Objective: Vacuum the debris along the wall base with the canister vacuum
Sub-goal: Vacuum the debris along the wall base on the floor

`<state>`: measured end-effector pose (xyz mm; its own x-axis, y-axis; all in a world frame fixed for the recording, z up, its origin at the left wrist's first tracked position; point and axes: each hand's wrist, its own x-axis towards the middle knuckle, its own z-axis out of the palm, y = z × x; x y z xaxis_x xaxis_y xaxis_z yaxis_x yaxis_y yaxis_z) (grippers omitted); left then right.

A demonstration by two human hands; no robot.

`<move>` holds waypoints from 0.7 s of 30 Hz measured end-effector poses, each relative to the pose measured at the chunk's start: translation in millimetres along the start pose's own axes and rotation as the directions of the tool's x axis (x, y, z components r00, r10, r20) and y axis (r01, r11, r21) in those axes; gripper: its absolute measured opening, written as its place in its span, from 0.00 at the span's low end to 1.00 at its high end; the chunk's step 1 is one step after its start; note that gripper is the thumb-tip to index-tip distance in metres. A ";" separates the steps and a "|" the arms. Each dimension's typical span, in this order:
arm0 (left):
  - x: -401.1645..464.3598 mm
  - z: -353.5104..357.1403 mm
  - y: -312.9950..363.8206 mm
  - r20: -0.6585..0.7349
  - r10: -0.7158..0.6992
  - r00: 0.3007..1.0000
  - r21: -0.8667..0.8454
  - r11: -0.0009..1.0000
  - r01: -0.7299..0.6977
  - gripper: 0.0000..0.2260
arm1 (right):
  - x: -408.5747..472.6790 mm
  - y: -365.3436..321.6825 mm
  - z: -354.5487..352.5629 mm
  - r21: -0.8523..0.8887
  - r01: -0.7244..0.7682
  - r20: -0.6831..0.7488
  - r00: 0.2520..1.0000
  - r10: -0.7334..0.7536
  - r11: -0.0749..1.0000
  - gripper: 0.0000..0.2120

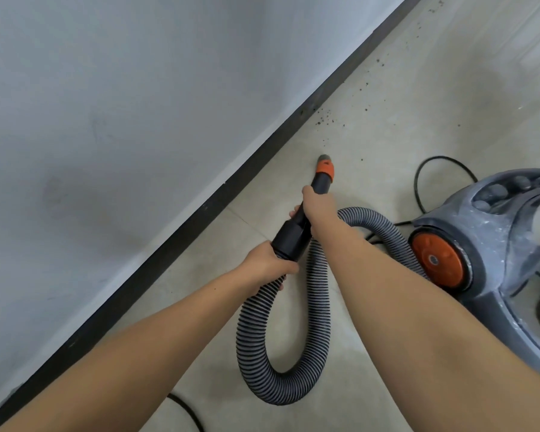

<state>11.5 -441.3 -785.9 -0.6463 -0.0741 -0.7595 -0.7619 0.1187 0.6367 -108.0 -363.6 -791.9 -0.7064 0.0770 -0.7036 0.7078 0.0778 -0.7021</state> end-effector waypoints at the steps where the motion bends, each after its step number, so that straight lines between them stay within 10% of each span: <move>1: -0.5 4.9 -0.2 0.021 -0.005 1.000 0.010 1.000 0.005 0.12 | 0.6 3.0 -6.7 0.008 -0.005 -0.016 1.000 0.005 1.000 0.11; 21: 13.4 -51.4 20.3 -0.089 0.018 0.996 -0.033 0.999 -0.021 0.12 | 12.2 -33.0 60.1 -0.036 0.059 0.110 0.992 -0.054 0.998 0.11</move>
<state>-14.8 -490.8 -776.3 -0.6613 -0.1597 -0.7329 -0.7490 0.0872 0.6568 -139.9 -425.0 -783.9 -0.7395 -0.0372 -0.6722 0.6647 0.1179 -0.7378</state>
